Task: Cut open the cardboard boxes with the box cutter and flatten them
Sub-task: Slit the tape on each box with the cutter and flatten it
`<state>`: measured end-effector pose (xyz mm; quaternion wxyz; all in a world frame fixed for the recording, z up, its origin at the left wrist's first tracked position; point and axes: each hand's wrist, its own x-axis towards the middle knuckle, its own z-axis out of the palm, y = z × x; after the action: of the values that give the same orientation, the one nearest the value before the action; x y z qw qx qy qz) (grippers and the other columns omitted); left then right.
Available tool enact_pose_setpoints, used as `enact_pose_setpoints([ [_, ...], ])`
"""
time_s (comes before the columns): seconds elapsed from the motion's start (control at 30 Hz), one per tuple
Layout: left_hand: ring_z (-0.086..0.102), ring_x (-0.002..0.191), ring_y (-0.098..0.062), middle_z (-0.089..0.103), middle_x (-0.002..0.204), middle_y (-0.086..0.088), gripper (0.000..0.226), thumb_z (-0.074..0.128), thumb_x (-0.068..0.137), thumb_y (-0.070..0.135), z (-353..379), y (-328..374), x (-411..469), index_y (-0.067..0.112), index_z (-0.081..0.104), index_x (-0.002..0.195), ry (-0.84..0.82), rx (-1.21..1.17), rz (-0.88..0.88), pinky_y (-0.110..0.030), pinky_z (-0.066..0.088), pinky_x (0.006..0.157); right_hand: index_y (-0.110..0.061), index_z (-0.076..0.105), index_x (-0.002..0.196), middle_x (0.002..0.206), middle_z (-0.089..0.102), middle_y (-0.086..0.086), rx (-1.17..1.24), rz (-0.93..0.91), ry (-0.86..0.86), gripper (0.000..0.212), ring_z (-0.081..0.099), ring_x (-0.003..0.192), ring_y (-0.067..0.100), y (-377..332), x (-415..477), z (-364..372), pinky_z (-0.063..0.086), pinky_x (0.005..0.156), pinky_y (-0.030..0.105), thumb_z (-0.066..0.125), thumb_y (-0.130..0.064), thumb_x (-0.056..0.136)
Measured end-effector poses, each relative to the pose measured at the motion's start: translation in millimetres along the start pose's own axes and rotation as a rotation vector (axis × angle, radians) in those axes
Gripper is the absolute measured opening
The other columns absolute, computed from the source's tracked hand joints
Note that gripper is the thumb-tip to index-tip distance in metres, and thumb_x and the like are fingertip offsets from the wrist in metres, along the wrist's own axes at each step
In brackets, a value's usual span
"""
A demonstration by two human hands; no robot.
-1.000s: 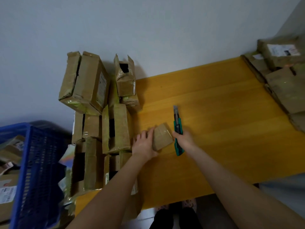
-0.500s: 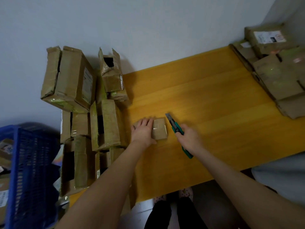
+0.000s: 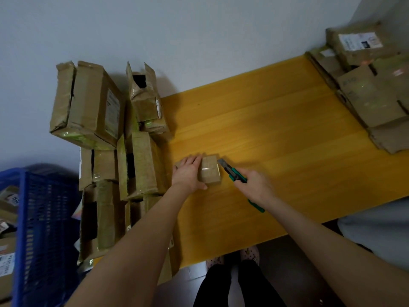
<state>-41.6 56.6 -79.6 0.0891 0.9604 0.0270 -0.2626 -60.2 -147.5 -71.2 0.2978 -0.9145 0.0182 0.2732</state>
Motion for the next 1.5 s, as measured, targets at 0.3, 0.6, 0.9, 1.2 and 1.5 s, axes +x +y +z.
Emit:
enact_pose_setpoints([
  [0.3, 0.011, 0.149, -0.024, 0.015, 0.161, 0.001, 0.112, 0.081, 0.073, 0.038, 1.7, -0.3, -0.6, 0.028, 0.005, 0.155, 0.014, -0.005, 0.001, -0.054, 0.016, 0.118, -0.036, 0.037, 0.145, 0.103, 0.068, -0.003, -0.027, -0.017, -0.073, 0.054, 0.064, 0.077, 0.017, 3.1, 1.1, -6.7, 0.055, 0.065, 0.034, 0.056, -0.036, 0.094],
  [0.6, 0.01, 0.148, -0.024, 0.016, 0.161, 0.002, 0.111, 0.08, 0.074, 0.039, 5.6, -2.0, -0.2, 0.029, 0.006, 0.155, 0.038, -0.022, 0.005, -0.054, 0.014, 0.119, -0.039, 0.036, 0.145, 0.091, 0.067, -0.004, -0.107, -0.023, -0.103, 0.056, 0.064, 0.074, 0.016, 6.2, 0.4, -6.6, 0.054, 0.061, 0.031, 0.056, -0.041, 0.092],
  [0.9, 0.009, 0.149, -0.024, 0.015, 0.161, 0.002, 0.111, 0.08, 0.074, 0.039, 5.4, -3.2, -1.3, 0.027, 0.005, 0.155, 0.034, -0.03, 0.018, -0.056, 0.015, 0.118, -0.036, 0.033, 0.147, 0.085, 0.066, -0.003, -0.198, -0.022, -0.111, 0.059, 0.064, 0.071, 0.016, 6.1, -8.1, -1.5, 0.055, 0.061, 0.032, 0.056, -0.041, 0.093],
  [1.2, 0.016, 0.146, -0.025, 0.021, 0.159, 0.001, 0.108, 0.079, 0.074, 0.043, 2.1, -2.1, -4.2, 0.029, 0.009, 0.155, 0.058, -0.053, -0.012, -0.054, 0.023, 0.115, -0.033, 0.045, 0.142, 0.093, 0.067, -0.002, 0.037, -0.012, 0.008, 0.051, 0.064, 0.075, 0.016, 15.0, -14.3, -13.2, 0.054, 0.061, 0.033, 0.058, -0.035, 0.093],
  [1.5, 0.048, 0.124, -0.031, 0.047, 0.135, -0.01, 0.077, 0.059, 0.082, 0.066, 13.2, 8.2, -14.8, 0.019, 0.038, 0.139, 0.016, -0.226, -0.336, -0.043, 0.047, 0.092, -0.007, 0.053, 0.117, 0.104, 0.063, 0.012, 0.431, 0.209, 0.005, 0.029, 0.062, 0.095, 0.028, -40.2, 7.1, 21.9, 0.051, 0.082, 0.039, 0.051, -0.029, 0.099],
])
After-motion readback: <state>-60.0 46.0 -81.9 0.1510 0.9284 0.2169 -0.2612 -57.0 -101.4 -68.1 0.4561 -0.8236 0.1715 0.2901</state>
